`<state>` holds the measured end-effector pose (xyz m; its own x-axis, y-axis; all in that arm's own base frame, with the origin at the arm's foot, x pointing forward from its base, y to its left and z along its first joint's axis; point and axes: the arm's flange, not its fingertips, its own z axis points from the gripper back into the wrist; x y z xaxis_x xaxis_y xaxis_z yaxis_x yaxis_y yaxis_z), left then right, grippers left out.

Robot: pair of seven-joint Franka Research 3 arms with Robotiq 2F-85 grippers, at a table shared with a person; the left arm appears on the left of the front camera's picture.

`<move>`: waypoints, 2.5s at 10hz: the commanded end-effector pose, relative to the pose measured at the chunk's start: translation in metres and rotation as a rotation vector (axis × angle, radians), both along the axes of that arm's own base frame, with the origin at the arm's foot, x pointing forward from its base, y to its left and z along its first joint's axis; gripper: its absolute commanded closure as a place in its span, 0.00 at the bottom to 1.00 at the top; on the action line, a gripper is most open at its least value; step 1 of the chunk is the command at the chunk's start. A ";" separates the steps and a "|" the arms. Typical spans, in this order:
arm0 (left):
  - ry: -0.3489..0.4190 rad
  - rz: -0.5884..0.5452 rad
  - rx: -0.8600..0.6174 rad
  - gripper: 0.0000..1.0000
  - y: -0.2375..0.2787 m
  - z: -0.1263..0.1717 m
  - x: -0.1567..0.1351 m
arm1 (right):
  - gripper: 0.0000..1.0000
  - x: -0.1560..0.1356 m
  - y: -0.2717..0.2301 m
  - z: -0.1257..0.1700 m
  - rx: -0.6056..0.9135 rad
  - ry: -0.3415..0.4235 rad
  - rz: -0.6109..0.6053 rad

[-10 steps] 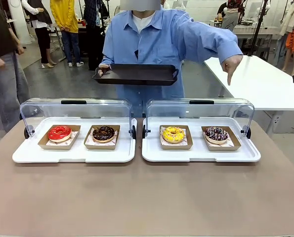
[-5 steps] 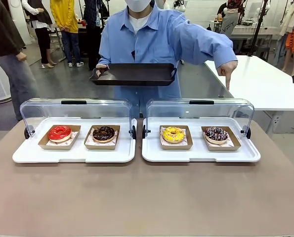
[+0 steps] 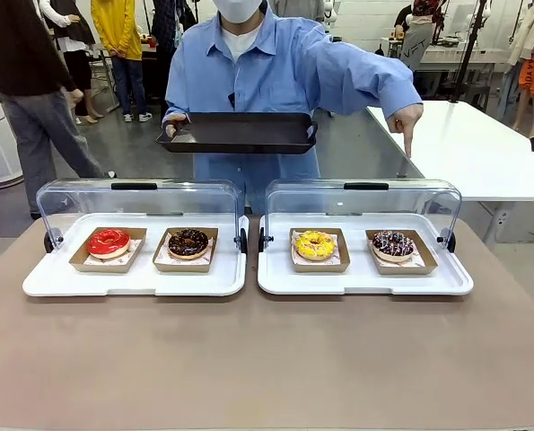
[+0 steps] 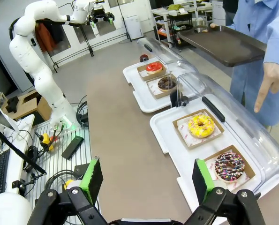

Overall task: Provide the desired donut to the person.
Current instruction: Pick up and lift the Paper togo box containing the Donut pointed at by the person.

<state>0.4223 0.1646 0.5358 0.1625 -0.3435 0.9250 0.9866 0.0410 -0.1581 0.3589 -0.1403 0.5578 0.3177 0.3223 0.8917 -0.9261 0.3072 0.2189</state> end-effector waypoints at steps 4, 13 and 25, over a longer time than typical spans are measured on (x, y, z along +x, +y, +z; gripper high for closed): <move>0.002 -0.005 -0.004 0.00 0.000 0.001 -0.001 | 0.00 0.032 0.080 0.019 -0.598 0.068 0.284; 0.002 -0.005 -0.004 0.00 0.000 0.001 -0.001 | 0.00 0.046 0.172 -0.093 -1.036 -0.171 0.382; 0.002 -0.005 -0.004 0.00 0.000 0.001 -0.001 | 0.00 0.062 0.204 -0.114 -1.135 -0.087 0.367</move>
